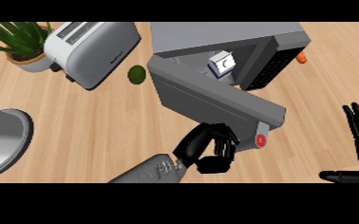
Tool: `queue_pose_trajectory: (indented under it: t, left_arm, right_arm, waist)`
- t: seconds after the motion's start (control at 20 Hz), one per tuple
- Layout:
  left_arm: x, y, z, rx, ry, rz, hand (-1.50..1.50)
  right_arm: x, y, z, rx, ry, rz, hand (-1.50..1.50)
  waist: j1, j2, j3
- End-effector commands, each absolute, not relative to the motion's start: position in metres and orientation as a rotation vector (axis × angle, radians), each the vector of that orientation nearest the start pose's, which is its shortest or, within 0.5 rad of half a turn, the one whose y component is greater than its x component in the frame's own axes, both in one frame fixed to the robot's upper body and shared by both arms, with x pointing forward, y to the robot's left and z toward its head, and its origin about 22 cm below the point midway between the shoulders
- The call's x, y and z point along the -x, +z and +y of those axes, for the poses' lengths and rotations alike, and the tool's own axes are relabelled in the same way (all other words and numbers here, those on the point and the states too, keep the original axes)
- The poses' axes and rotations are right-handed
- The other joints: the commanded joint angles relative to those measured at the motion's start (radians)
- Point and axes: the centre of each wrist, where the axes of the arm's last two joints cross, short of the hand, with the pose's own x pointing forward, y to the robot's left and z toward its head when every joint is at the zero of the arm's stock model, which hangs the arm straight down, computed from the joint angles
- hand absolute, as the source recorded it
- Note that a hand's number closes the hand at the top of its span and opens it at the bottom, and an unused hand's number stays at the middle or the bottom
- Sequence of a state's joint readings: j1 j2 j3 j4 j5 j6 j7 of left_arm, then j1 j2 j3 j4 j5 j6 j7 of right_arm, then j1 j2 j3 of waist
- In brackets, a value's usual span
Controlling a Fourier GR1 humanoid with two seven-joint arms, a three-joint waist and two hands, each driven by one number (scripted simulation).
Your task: Pick up the milk, place it into the microwave and close the microwave
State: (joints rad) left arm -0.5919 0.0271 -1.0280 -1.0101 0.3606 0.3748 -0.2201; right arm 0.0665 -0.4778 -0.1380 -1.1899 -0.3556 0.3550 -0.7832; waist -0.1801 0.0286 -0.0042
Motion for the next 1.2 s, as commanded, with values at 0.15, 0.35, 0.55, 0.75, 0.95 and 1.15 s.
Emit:
queue_pose_trajectory:
  t: [0.15, 0.35, 0.55, 0.75, 0.95, 1.15]
  left_arm:
    - [-0.278, 0.01, -0.008, 0.374, -0.724, -1.736, 1.5]
    - [-0.296, 0.029, -0.014, 0.332, -0.684, -1.772, 1.5]
    - [-0.311, 0.045, -0.018, 0.309, -0.664, -1.791, 1.5]
    - [-0.323, 0.057, -0.02, 0.275, -0.637, -1.814, 1.5]
    - [-0.333, 0.063, -0.02, 0.249, -0.62, -1.807, 1.5]
    - [-0.343, 0.074, -0.023, 0.214, -0.611, -1.83, 1.5]
  right_arm:
    - [-0.218, -0.013, -0.405, -0.155, 0.147, -2.014, -1.5]
    - [-0.225, -0.001, -0.407, -0.15, 0.163, -2.043, -1.5]
    - [-0.234, 0.006, -0.401, -0.197, 0.172, -2.063, -1.5]
    - [-0.248, 0.023, -0.399, -0.251, 0.199, -2.094, -1.5]
    - [-0.255, 0.034, -0.399, -0.305, 0.226, -2.11, -1.5]
    - [-0.264, 0.046, -0.395, -0.338, 0.248, -2.116, -1.5]
  waist:
    - [-0.068, 0.013, -0.003]
    - [-0.1, 0.019, 0.001]
    - [-0.127, 0.031, 0.003]
    - [-0.146, 0.039, 0.004]
    - [-0.176, 0.051, 0.006]
    - [-0.192, 0.057, 0.007]
